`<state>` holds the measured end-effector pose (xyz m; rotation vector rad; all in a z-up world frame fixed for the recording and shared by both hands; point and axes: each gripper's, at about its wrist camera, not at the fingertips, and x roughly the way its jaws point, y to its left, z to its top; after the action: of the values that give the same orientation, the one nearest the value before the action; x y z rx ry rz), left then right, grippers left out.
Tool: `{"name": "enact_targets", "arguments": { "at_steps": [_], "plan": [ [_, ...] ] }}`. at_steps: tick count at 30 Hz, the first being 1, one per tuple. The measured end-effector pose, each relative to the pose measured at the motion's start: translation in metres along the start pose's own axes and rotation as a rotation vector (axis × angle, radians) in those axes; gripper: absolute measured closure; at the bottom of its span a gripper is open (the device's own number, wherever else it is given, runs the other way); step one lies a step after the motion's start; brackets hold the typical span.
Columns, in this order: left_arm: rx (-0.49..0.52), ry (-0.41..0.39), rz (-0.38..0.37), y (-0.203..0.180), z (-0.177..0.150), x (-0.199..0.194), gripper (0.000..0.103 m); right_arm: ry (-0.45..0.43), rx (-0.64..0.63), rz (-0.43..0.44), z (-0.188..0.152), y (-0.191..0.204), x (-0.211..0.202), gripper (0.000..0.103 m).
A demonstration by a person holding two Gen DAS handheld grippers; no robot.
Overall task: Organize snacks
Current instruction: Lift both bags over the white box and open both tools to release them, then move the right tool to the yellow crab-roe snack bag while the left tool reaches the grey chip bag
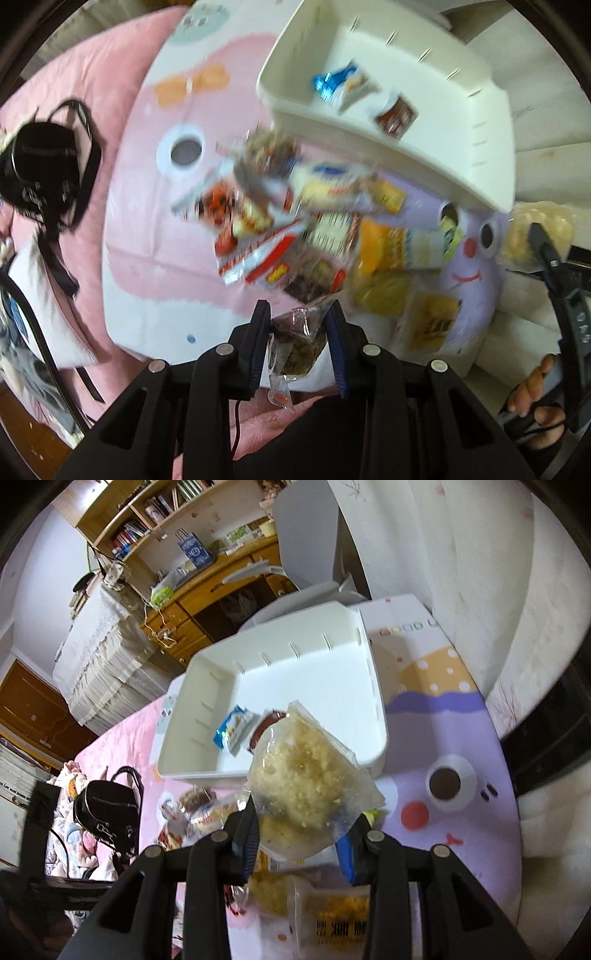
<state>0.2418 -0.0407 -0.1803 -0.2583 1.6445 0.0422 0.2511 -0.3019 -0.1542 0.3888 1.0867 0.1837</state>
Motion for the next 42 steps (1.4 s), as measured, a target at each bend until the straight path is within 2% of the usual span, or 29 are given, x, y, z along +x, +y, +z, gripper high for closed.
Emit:
{"name": "enact_targets", "arguments": {
  "at_steps": [5, 10, 19, 23, 24, 27, 29, 30, 35, 39, 42],
  "plan": [
    [0.048, -0.073, 0.002, -0.002, 0.031, -0.039, 0.074, -0.057, -0.029, 0.024, 0.015, 0.0, 0.0, 0.068],
    [0.095, -0.143, -0.008, -0.019, 0.058, -0.064, 0.074, -0.092, -0.056, 0.032, 0.028, 0.0, 0.002, 0.068],
    [0.151, -0.321, -0.132, -0.044, 0.097, -0.099, 0.074, -0.107, -0.074, 0.042, 0.045, -0.005, 0.012, 0.068],
    [0.123, -0.382, -0.179, -0.048, 0.11, -0.106, 0.072, -0.108, -0.069, 0.037, 0.048, -0.006, 0.017, 0.067],
    [0.105, -0.403, -0.192, -0.048, 0.112, -0.109, 0.069, -0.105, -0.068, 0.033, 0.048, -0.006, 0.018, 0.067],
    [0.112, -0.429, -0.213, -0.05, 0.113, -0.117, 0.056, -0.087, -0.045, 0.015, 0.049, -0.007, 0.021, 0.06],
    [0.124, -0.441, -0.203, -0.05, 0.111, -0.121, 0.052, -0.088, -0.035, 0.018, 0.048, -0.008, 0.02, 0.051],
    [0.127, -0.444, -0.198, -0.05, 0.11, -0.122, 0.05, -0.094, -0.034, 0.018, 0.047, -0.008, 0.018, 0.049],
    [0.122, -0.438, -0.18, -0.041, 0.101, -0.127, 0.044, -0.115, -0.04, 0.011, 0.044, -0.005, 0.008, 0.042],
    [0.118, -0.456, -0.179, -0.029, 0.091, -0.126, 0.039, -0.107, -0.023, 0.012, 0.038, -0.005, 0.003, 0.04],
    [0.109, -0.441, -0.183, -0.015, 0.081, -0.121, 0.039, -0.1, 0.001, 0.012, 0.033, -0.006, -0.001, 0.039]
  ]
}}
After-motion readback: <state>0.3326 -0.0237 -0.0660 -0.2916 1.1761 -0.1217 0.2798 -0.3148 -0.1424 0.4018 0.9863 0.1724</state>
